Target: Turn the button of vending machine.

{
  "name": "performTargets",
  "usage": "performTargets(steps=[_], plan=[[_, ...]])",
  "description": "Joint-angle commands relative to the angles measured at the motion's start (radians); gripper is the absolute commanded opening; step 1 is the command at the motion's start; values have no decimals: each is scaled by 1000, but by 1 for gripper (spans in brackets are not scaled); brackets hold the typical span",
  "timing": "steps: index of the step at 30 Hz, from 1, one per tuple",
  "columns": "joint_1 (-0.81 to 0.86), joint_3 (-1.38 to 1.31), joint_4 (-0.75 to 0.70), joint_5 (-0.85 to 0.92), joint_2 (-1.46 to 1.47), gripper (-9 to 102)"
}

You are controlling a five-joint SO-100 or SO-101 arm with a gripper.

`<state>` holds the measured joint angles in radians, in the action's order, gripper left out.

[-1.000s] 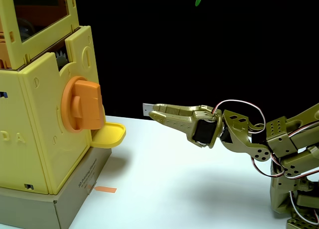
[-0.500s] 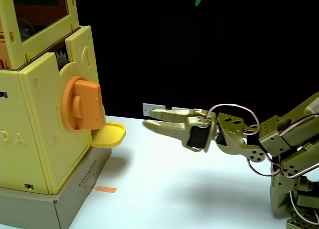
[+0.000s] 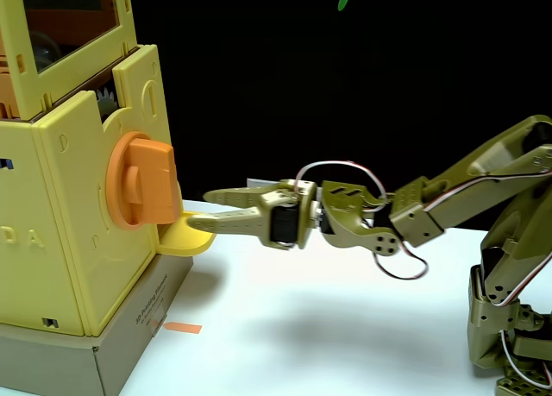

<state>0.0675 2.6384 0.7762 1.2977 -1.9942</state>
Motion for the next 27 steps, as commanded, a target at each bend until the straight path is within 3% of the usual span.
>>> performTargets(steps=[1, 12, 27], plan=[[21, -123, -23, -25, 49, 37], [87, -298, -163, -89, 196, 36], [118, -442, -170, -61, 270, 29]])
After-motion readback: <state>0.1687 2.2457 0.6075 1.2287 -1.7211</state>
